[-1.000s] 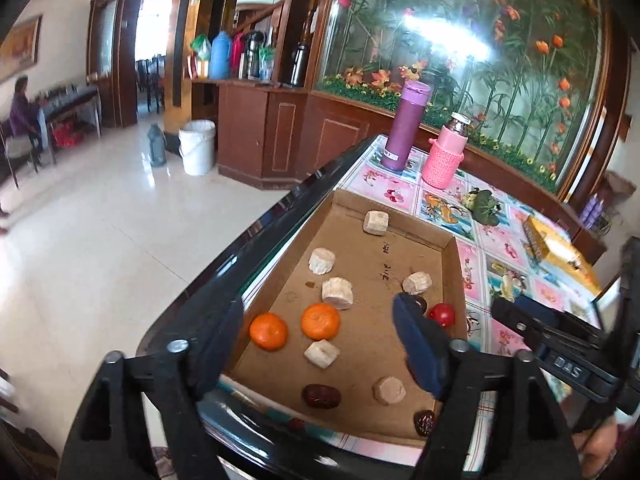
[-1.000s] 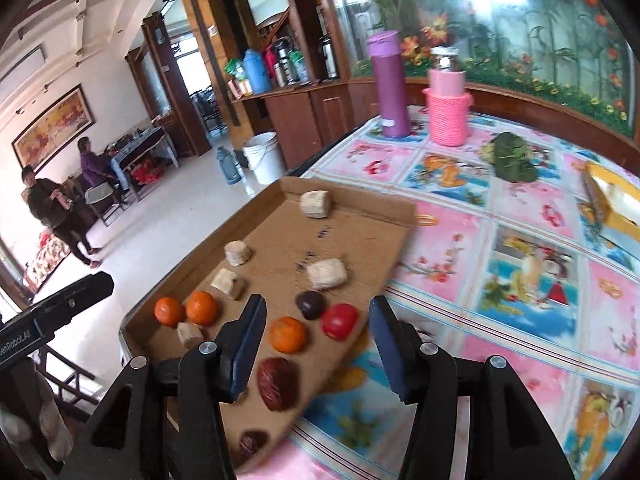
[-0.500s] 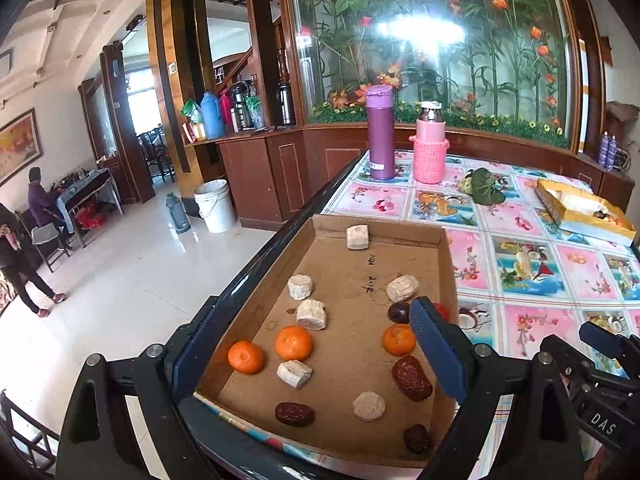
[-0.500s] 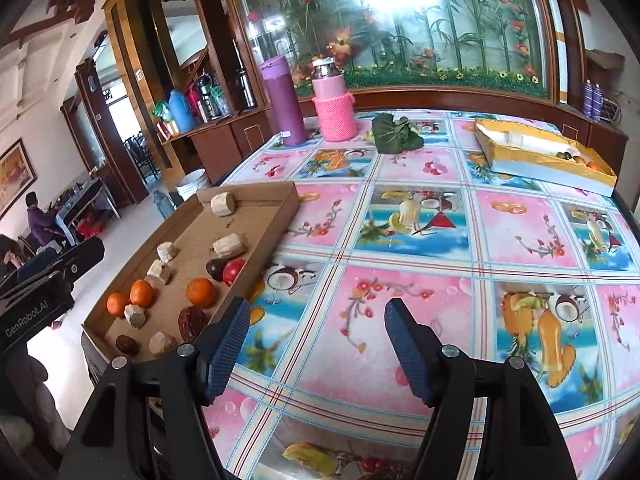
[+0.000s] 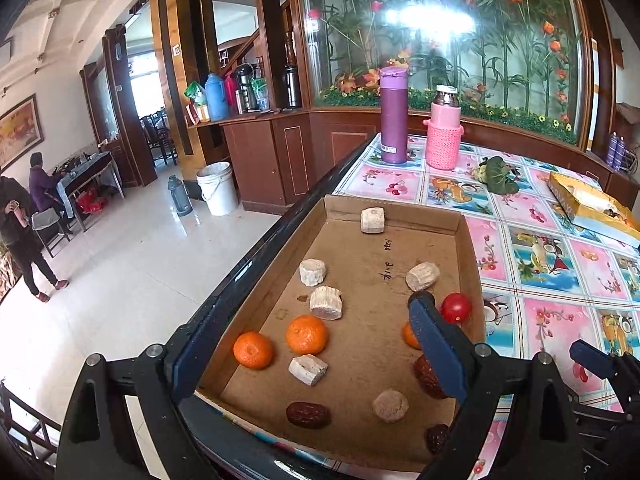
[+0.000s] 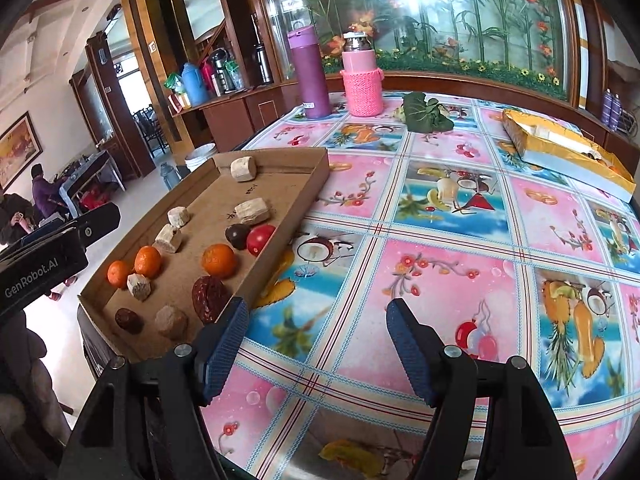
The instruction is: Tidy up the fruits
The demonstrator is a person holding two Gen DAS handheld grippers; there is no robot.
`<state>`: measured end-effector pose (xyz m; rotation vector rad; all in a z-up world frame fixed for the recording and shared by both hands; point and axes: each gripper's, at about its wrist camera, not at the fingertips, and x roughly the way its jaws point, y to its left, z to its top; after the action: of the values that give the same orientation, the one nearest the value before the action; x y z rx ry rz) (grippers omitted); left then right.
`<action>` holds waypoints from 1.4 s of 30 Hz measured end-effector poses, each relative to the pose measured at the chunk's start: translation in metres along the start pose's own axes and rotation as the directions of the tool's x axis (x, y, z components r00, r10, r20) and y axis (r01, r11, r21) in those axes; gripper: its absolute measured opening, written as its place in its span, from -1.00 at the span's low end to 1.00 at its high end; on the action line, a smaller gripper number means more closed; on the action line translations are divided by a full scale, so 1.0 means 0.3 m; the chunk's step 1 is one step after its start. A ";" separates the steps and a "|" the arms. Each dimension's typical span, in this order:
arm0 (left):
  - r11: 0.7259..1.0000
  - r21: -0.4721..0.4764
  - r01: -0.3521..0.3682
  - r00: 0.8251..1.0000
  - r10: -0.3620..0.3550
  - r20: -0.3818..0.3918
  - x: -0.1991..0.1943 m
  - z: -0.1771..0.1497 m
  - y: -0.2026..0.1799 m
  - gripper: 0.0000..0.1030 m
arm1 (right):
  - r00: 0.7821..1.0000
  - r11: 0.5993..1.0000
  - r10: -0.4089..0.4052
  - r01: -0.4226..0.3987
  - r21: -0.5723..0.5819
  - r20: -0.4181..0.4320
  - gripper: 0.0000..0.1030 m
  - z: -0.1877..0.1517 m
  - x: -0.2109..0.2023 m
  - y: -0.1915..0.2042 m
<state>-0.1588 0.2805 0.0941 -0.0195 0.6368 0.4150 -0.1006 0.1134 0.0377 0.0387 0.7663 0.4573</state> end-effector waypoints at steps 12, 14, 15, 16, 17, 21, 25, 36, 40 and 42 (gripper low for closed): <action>1.000 -0.005 0.030 0.999 -0.030 -0.028 0.017 -0.015 0.001 0.79 | 1.000 1.000 -0.002 0.002 -0.007 -0.012 0.51 -0.020 0.009 0.029; 1.000 -0.006 0.031 0.999 -0.031 -0.026 0.017 -0.015 0.000 0.79 | 1.000 1.000 -0.002 0.002 -0.007 -0.015 0.51 -0.023 0.008 0.032; 0.999 -0.008 0.032 0.999 -0.032 -0.025 0.016 -0.016 0.000 0.79 | 1.000 1.000 -0.001 0.001 -0.007 -0.015 0.51 -0.025 0.007 0.033; 0.999 -0.007 0.032 0.999 -0.032 -0.025 0.016 -0.017 0.000 0.79 | 1.000 1.000 -0.001 0.001 -0.008 -0.014 0.51 -0.026 0.005 0.034; 0.999 -0.008 0.032 0.999 -0.033 -0.024 0.015 -0.018 0.000 0.79 | 1.000 1.000 -0.002 0.002 -0.010 -0.013 0.51 -0.028 0.004 0.036; 0.999 -0.013 0.030 1.000 -0.030 -0.002 0.000 -0.020 -0.003 0.79 | 1.000 1.000 -0.009 0.009 -0.018 -0.003 0.52 -0.034 -0.007 0.043; 1.000 -0.029 0.003 0.997 -0.001 0.077 -0.054 -0.019 0.002 0.79 | 1.000 1.000 -0.012 0.012 -0.027 0.010 0.53 -0.039 -0.018 0.051; 0.968 -0.149 -0.204 0.935 0.237 0.263 -0.201 -0.027 0.046 1.00 | 0.997 0.998 0.000 0.005 -0.056 0.076 0.62 -0.052 -0.066 0.078; 0.982 -0.145 -0.122 0.968 0.149 0.200 -0.171 -0.018 0.067 1.00 | 0.997 0.997 0.010 -0.004 -0.080 0.080 0.62 -0.059 -0.070 0.102; 0.986 -0.140 -0.093 0.979 0.116 0.165 -0.150 -0.019 0.074 1.00 | 0.997 0.995 0.017 -0.009 -0.100 0.078 0.64 -0.066 -0.069 0.120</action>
<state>-0.2031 0.2833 0.1181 -0.0744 0.4395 0.5543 -0.1408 0.1348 0.0442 -0.0319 0.6655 0.5029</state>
